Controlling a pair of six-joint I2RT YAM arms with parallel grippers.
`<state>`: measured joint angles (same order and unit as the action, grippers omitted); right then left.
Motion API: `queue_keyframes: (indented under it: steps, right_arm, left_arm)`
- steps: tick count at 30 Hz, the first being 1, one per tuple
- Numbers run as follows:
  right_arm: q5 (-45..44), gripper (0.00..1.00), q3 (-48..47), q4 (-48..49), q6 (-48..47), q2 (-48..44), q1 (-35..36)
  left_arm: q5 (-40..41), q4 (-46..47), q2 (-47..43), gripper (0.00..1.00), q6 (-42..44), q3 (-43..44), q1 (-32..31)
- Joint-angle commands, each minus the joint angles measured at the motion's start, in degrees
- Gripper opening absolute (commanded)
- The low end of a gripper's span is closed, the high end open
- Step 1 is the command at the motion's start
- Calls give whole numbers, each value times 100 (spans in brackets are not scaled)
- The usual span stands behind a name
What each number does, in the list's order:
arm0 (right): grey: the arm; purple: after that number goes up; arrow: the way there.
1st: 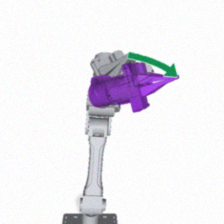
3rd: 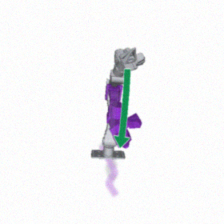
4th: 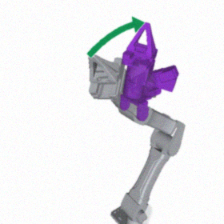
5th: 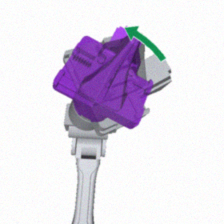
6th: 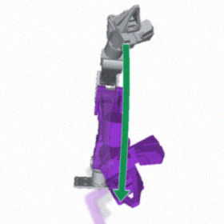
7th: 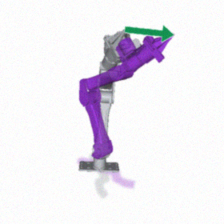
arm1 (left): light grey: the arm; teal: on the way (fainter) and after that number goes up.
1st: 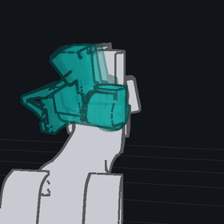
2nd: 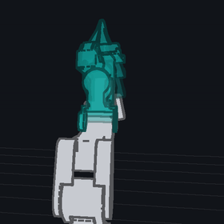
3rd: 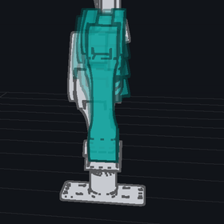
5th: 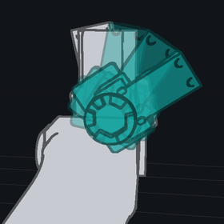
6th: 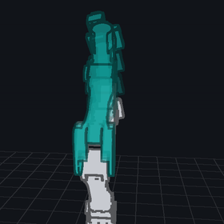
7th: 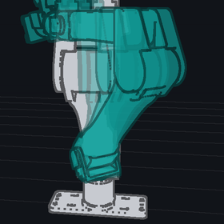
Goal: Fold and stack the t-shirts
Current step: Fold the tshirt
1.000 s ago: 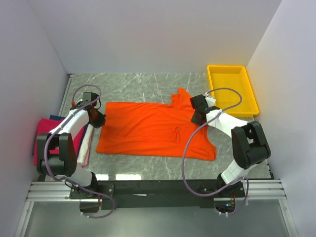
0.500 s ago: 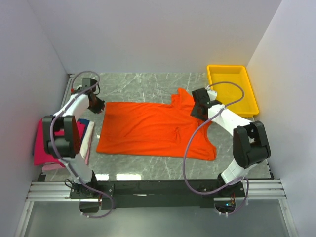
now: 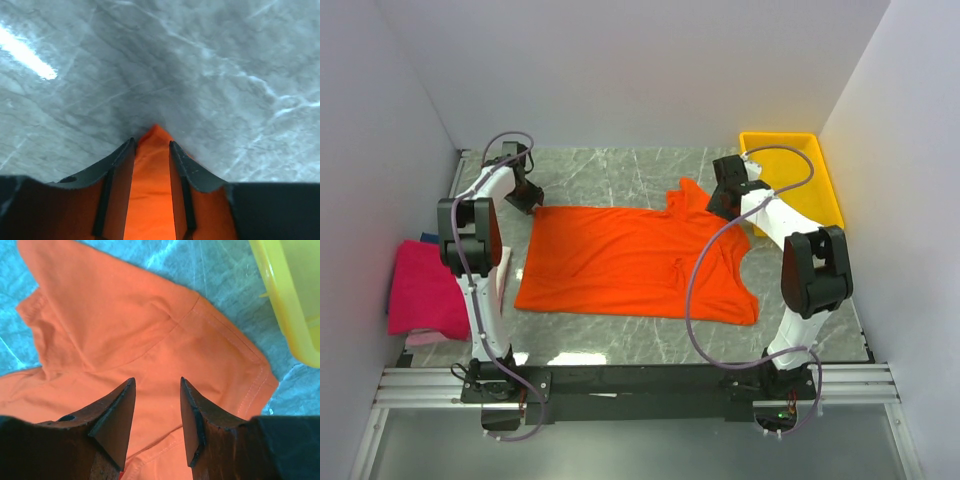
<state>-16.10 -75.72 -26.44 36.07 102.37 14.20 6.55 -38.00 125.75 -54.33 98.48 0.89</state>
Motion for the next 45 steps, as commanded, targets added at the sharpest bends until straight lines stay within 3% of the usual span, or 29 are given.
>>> queue_keyframes:
  steps: [1, 8, 17, 35, 45]
  right_arm:
    - [19, 48, -206, 42, -101, 29, -48]
    - [63, 48, -74, 121, -153, 38, -180]
    - [124, 47, 5, 183, -171, 11, -268]
    - [151, 47, 66, 218, -153, 90, -321]
    - [291, 49, -65, 183, -276, 345, -418]
  left_arm:
    - [-189, -32, 89, 40, -17, 329, -53]
    - [-268, -6, -147, 41, 1, 242, -53]
    - [242, -454, -429, 44, 212, 594, -36]
    - [-57, -401, 177, 40, -34, 743, -308]
    - [321, -366, 151, 33, -219, 357, -308]
